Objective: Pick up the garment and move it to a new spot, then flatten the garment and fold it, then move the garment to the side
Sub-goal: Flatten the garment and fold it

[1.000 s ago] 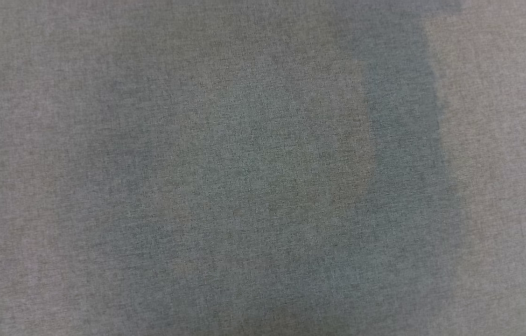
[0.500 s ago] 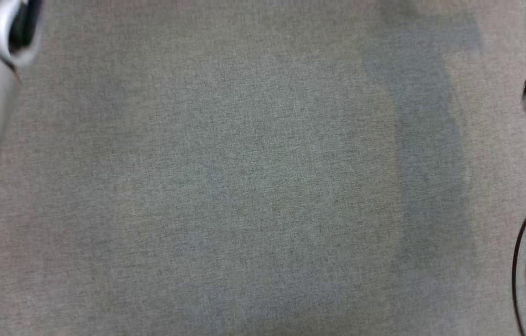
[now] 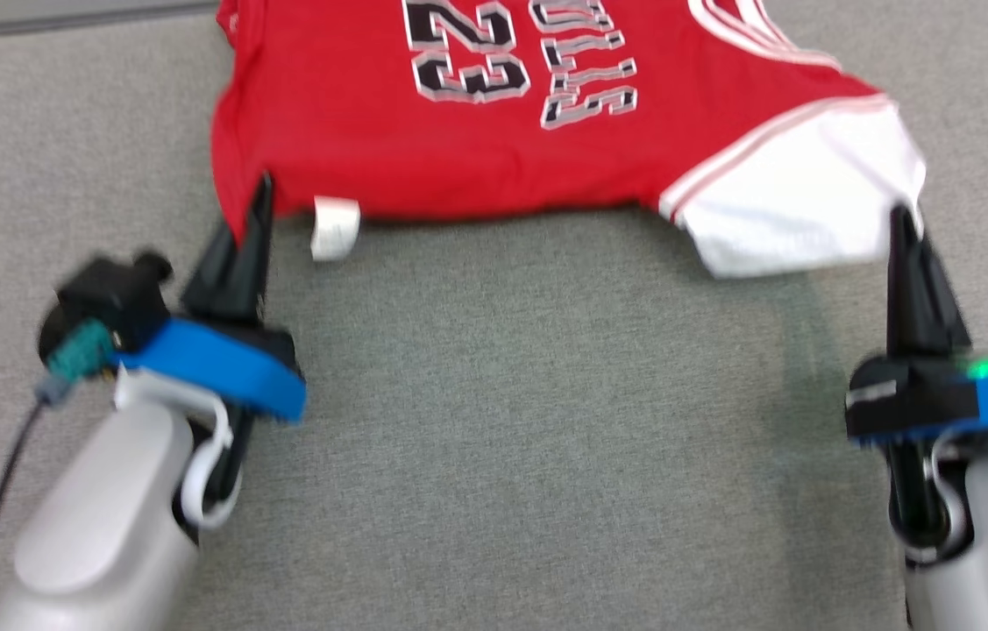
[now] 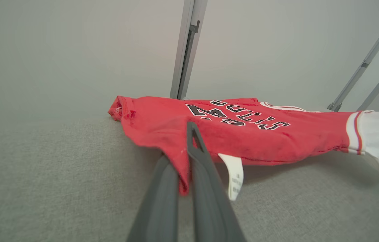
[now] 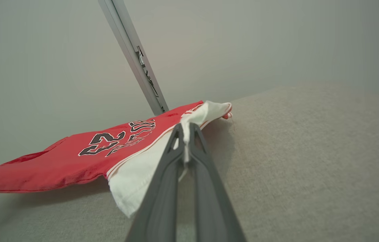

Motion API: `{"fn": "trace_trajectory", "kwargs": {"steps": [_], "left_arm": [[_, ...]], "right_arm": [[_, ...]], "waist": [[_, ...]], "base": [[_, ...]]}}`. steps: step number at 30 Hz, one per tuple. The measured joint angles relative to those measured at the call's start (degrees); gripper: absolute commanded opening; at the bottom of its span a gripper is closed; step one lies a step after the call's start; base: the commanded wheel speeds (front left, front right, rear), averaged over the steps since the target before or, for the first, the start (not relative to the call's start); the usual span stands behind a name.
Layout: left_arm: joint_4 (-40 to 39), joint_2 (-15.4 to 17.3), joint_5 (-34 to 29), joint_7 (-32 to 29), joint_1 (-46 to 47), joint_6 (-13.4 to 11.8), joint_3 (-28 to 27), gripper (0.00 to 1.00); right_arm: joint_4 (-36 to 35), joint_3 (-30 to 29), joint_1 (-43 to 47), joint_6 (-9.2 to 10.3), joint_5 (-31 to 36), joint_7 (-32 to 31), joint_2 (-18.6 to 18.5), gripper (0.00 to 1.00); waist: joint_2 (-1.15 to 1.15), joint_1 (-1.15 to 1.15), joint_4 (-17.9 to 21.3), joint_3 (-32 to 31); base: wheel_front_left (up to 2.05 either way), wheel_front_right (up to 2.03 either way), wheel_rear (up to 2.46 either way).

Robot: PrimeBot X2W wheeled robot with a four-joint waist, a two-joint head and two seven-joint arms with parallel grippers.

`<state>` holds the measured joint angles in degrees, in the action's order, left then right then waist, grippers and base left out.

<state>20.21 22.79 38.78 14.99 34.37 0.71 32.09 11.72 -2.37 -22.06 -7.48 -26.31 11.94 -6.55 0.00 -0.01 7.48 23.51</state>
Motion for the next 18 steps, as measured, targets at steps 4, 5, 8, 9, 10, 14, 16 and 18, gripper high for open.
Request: {"fn": "trace_trajectory", "kwargs": {"steps": [4, 5, 8, 9, 10, 14, 16, 18], "left_arm": [[-0.73, -0.98, -1.16, 0.0, -7.92, 0.0, -0.49, 0.0], [-0.85, -1.24, -1.23, 0.01, -9.73, -0.01, -0.77, 0.0], [-1.66, -2.0, -1.59, 0.0, -14.24, -0.18, -2.04, 0.0], [-1.82, -2.31, -1.62, 0.01, -15.61, -0.15, -2.44, 0.0], [-1.97, -2.63, -1.98, 0.01, -16.95, -0.08, -2.59, 0.0], [-3.26, -3.45, -2.66, 0.01, -22.5, 0.01, -4.13, 0.0], [-4.17, -3.67, -3.18, 0.0, -25.17, -0.15, -5.08, 0.0], [-5.16, -3.68, -3.93, 0.0, -27.42, -0.18, -5.57, 0.0]], "right_arm": [[-3.69, -2.03, 8.56, 0.0, 0.47, -1.88, 1.33, 0.0], [-4.63, -2.29, 10.43, 0.01, 0.51, -2.48, 1.67, 0.0], [-7.46, -3.07, 16.01, 0.0, 1.09, -4.11, 2.65, 0.0], [-8.23, -3.46, 17.63, 0.0, 1.24, -4.5, 2.76, 0.0], [-9.07, -4.03, 19.22, 0.0, 1.4, -4.94, 2.89, 0.0], [-12.82, -5.52, 25.17, 0.0, 1.49, -6.9, 3.32, 0.0], [-14.69, -5.84, 28.27, 0.0, 1.94, -7.88, 3.53, 0.0], [-16.3, -6.73, 31.1, 0.0, 1.98, -8.65, 3.6, 0.0]], "waist": [[0.0, 0.0, -0.16, -2.71], [0.0, -0.01, -0.22, -3.34], [0.0, 0.0, -0.45, -5.22], [0.0, 0.0, -0.54, -5.81], [0.0, 0.0, -0.67, -6.41], [0.0, 0.0, -1.01, -8.48], [0.0, 0.0, -1.21, -9.33], [0.0, 0.0, -1.54, -10.07]], "base": [[0.0, 0.0, 0.0], [0.0, 0.0, 0.0], [0.0, 0.0, 0.0], [0.0, 0.0, 0.0], [0.0, 0.0, 0.0], [0.0, 0.0, 0.0], [0.0, 0.0, 0.0], [0.0, 0.0, 0.0]]}}
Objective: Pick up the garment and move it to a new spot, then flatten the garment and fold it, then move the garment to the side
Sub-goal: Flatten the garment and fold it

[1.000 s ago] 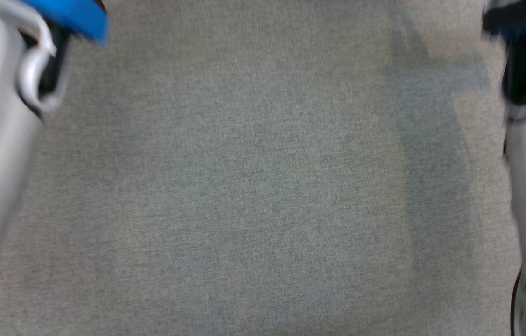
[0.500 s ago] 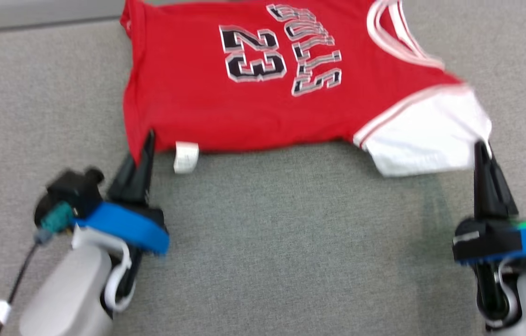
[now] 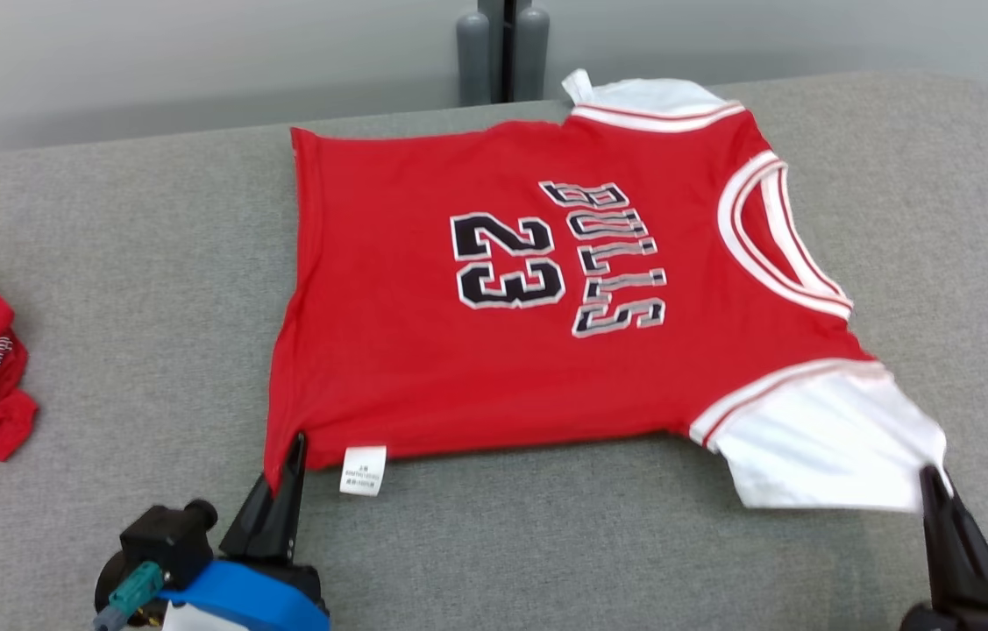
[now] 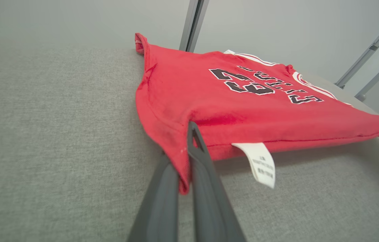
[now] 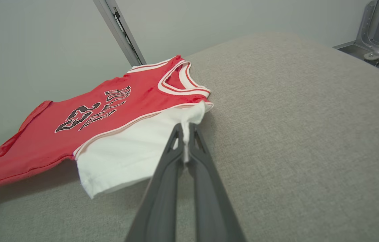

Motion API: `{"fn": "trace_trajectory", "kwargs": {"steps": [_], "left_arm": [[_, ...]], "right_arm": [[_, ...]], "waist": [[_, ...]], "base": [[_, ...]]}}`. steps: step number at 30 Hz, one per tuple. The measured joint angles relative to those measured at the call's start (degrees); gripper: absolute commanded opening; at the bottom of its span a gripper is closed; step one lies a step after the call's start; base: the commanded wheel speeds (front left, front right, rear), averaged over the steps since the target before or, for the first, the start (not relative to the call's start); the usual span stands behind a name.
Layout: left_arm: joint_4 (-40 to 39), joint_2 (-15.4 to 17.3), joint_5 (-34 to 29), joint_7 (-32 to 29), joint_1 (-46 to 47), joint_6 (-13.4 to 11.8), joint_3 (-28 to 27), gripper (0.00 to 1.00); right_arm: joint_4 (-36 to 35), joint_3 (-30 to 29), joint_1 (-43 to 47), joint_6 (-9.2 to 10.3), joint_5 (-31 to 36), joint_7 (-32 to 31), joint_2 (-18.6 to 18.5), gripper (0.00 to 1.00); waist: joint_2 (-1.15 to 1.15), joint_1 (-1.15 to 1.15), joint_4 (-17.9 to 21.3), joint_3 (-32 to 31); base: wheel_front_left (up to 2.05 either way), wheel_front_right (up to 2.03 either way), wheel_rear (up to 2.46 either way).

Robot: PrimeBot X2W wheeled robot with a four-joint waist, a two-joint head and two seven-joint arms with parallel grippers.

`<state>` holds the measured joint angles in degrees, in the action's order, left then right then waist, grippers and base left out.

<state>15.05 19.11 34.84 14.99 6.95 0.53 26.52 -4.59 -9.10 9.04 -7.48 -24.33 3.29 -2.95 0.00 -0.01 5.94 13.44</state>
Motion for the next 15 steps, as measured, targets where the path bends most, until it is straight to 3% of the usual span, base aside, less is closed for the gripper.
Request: {"fn": "trace_trajectory", "kwargs": {"steps": [6, 15], "left_arm": [[-1.63, -0.3, -1.26, 0.01, -3.52, 0.26, -0.46, 0.0], [0.51, -1.23, -2.27, 0.0, -3.05, 1.02, -0.26, 0.0]], "right_arm": [[-1.43, 0.38, 6.44, 0.0, -3.28, -0.94, 0.07, 0.0], [1.43, 0.82, 1.83, 0.0, -3.11, -1.79, 0.08, 0.0]], "waist": [[0.0, 0.0, -1.03, -1.04], [0.0, 0.01, -0.42, -1.63]], "base": [[0.0, 0.0, 0.0], [0.0, 0.0, 0.0]]}}
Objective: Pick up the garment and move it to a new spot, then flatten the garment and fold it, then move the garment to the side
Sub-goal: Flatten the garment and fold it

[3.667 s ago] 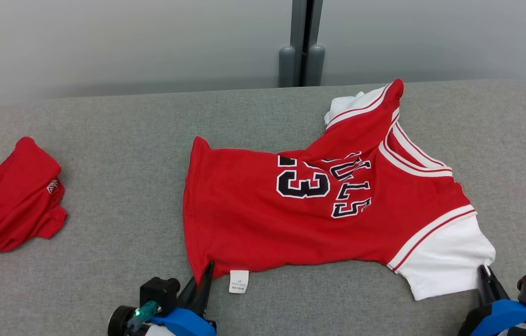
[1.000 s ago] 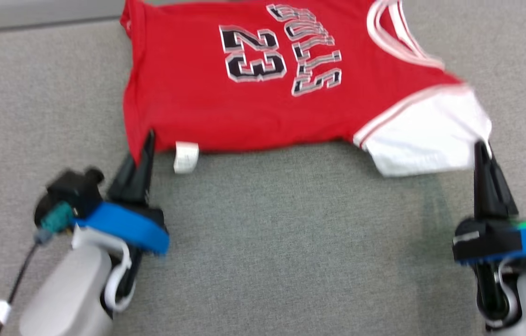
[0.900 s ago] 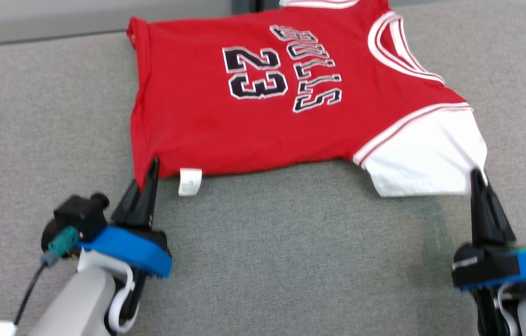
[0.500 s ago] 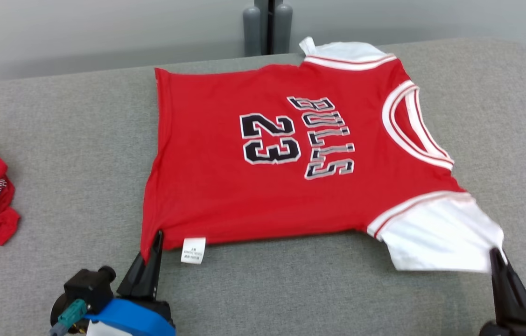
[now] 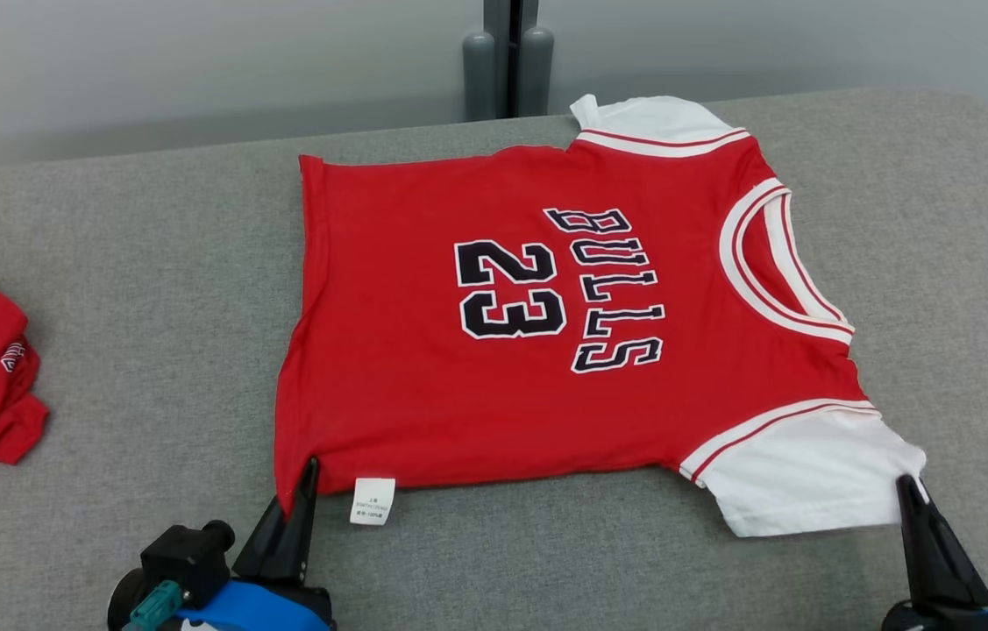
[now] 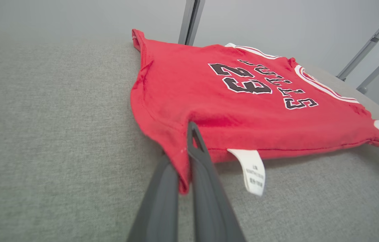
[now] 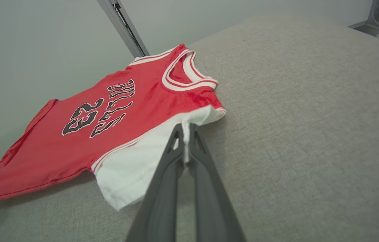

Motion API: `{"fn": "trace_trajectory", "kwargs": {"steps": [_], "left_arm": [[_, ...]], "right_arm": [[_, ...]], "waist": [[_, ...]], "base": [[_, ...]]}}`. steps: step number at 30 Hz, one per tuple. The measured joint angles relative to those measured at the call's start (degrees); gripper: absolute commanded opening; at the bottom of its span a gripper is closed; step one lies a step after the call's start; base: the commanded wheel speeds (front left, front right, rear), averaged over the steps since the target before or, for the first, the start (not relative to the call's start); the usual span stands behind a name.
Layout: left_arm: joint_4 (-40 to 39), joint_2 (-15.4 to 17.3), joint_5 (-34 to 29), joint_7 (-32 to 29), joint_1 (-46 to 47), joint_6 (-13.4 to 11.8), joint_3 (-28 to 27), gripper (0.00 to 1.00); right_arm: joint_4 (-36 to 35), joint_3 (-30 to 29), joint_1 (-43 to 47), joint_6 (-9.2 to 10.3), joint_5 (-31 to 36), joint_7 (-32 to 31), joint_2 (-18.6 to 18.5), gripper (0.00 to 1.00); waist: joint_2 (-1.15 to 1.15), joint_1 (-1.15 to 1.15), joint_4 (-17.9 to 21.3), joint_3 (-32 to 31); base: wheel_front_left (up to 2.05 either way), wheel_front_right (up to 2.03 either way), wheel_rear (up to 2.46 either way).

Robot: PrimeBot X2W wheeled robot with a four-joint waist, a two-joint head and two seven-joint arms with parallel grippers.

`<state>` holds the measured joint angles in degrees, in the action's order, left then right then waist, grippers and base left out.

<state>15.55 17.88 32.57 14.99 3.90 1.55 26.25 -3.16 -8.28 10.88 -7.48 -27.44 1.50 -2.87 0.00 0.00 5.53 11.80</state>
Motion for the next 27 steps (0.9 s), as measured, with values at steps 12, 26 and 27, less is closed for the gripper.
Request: {"fn": "trace_trajectory", "kwargs": {"steps": [12, 26, 27], "left_arm": [[1.72, 0.45, -1.53, -0.47, 5.13, 1.18, 1.08, 0.0], [1.47, 2.05, -2.86, -3.14, 11.27, 2.03, 2.38, 0.0], [1.47, 2.2, -2.93, -3.36, 11.88, 2.18, 2.49, 0.0]], "right_arm": [[5.6, 0.43, -14.67, 0.0, 4.66, -4.53, -0.1, 0.0], [26.76, 0.96, -39.23, 0.0, 7.99, -3.54, -5.17, 0.0], [28.35, 1.07, -40.57, 0.0, 8.18, -3.18, -5.37, 0.0]], "waist": [[0.0, 0.01, 0.31, 0.76], [0.0, 0.01, -1.02, 4.53], [0.0, 0.01, -1.17, 4.78]], "base": [[0.0, 0.0, 0.0], [0.0, 0.0, 0.0], [0.0, 0.0, 0.0]]}}
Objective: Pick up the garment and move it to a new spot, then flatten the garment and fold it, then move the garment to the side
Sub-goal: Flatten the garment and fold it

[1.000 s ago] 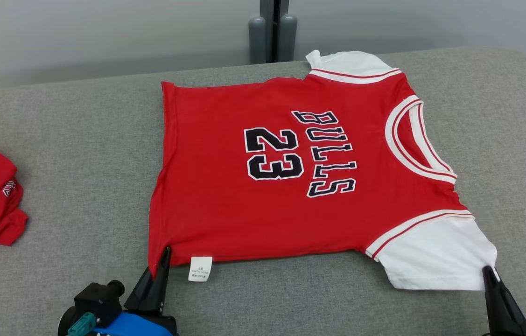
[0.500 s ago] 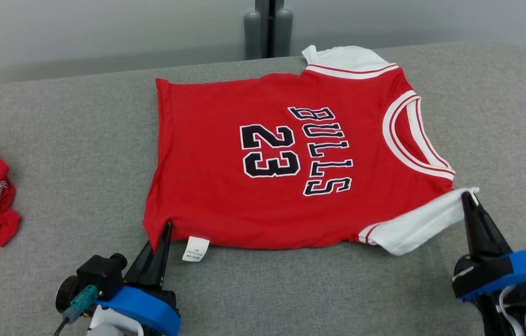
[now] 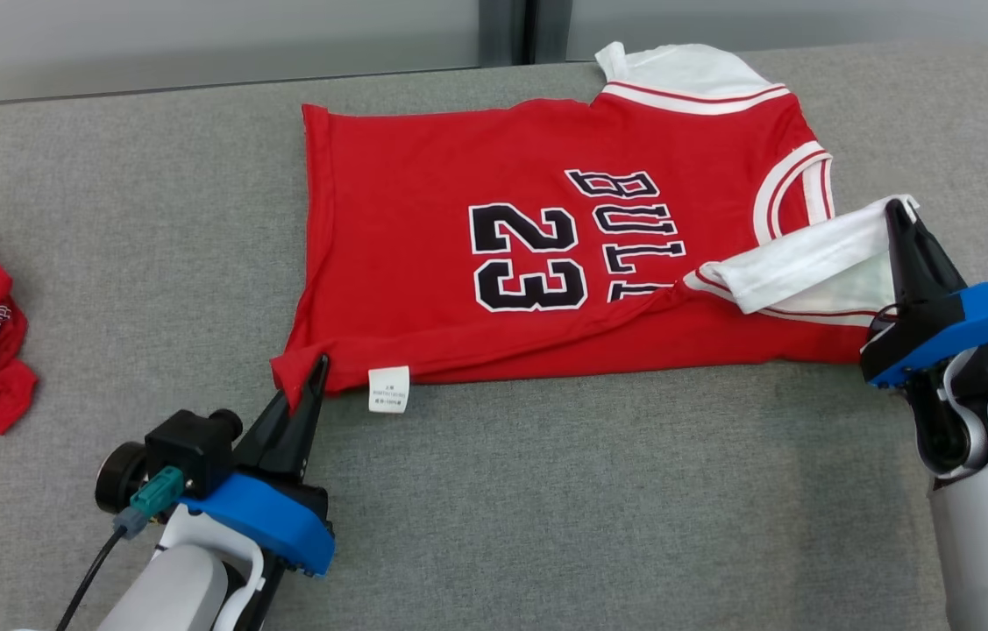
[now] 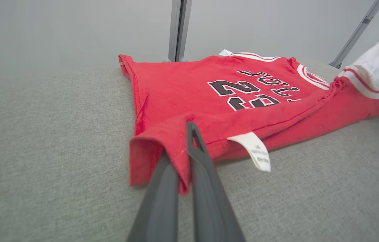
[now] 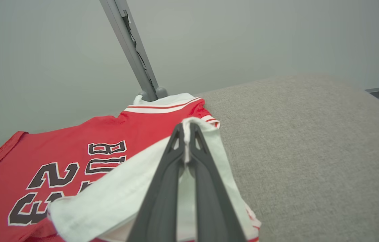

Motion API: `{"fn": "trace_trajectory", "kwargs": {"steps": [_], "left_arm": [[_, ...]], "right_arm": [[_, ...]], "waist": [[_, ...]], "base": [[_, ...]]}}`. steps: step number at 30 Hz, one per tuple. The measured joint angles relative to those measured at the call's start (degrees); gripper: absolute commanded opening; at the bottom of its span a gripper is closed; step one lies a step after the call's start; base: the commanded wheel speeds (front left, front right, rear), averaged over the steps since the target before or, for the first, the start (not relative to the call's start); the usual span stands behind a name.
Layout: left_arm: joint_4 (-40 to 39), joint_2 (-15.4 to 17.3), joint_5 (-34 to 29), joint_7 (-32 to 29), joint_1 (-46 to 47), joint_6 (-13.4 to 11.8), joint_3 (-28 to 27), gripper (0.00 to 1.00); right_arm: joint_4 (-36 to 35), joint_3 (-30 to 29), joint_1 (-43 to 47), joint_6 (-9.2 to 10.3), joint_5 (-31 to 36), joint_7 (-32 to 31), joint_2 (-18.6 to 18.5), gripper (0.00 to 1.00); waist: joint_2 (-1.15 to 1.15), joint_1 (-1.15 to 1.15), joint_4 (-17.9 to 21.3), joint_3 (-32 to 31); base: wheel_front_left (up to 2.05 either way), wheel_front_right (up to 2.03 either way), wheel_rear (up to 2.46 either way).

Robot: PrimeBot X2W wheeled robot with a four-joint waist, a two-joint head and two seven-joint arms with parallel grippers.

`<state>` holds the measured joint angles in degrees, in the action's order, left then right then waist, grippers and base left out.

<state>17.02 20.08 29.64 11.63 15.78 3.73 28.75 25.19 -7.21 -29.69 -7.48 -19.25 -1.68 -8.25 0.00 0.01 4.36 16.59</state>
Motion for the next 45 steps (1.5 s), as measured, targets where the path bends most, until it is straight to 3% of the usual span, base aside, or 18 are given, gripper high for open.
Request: {"fn": "trace_trajectory", "kwargs": {"steps": [14, 15, 16, 17, 18, 24, 32, 45], "left_arm": [[3.9, 1.16, -0.65, -2.45, 9.75, 1.72, 1.19, 0.0], [4.42, 1.16, -0.65, -2.44, 10.3, 1.86, 1.19, 0.0], [5.0, 1.11, -0.65, -2.37, 10.81, 1.87, 1.19, 0.07], [5.56, 1.08, -0.67, -2.09, 11.21, 1.86, 1.2, 0.45], [6.1, 1.07, -0.85, -1.81, 11.61, 1.83, 1.12, 1.0], [7.61, -0.34, -0.46, 0.99, 11.9, 0.74, -0.07, 1.0], [6.43, -1.75, 0.07, 2.63, 6.12, -2.5, -1.07, 1.0], [9.57, -1.92, -1.48, 1.44, 5.37, -5.78, 0.03, 1.0]], "right_arm": [[17.73, 4.48, -12.56, 0.0, 0.78, 6.97, -1.49, 0.0], [18.68, 4.74, -13.22, 0.0, 0.87, 7.64, -1.46, 0.37], [19.51, 4.93, -13.74, 0.0, 0.9, 8.62, -1.46, 0.71], [20.28, 5.13, -14.21, 0.0, 0.9, 9.37, -1.46, 1.0], [20.86, 5.53, -14.61, 0.0, 0.9, 10.23, -1.51, 1.0], [22.06, 7.78, -14.24, 0.0, -0.07, 14.22, -3.14, 1.0], [18.92, 9.71, -5.19, 0.0, -1.76, 15.62, -6.62, 1.0], [17.77, 10.58, -0.81, 0.0, -1.43, 13.24, -5.43, 1.0]], "waist": [[0.0, 0.0, -0.2, 4.11], [0.0, -0.01, -0.06, 4.36], [0.0, 0.0, -0.01, 4.54], [0.0, 0.0, 0.01, 4.68], [0.0, 0.0, 0.05, 4.8], [0.0, 0.0, 0.1, 4.31], [0.0, -0.01, 0.54, 2.48], [0.0, -0.01, 1.55, 2.65]], "base": [[0.0, 0.0, 0.0], [0.0, 0.0, 0.0], [0.0, 0.0, 0.0], [0.0, 0.0, 0.0], [0.0, 0.0, 0.0], [0.0, 0.0, 0.0], [0.0, 0.0, 0.0], [0.0, 0.0, 0.0]]}}
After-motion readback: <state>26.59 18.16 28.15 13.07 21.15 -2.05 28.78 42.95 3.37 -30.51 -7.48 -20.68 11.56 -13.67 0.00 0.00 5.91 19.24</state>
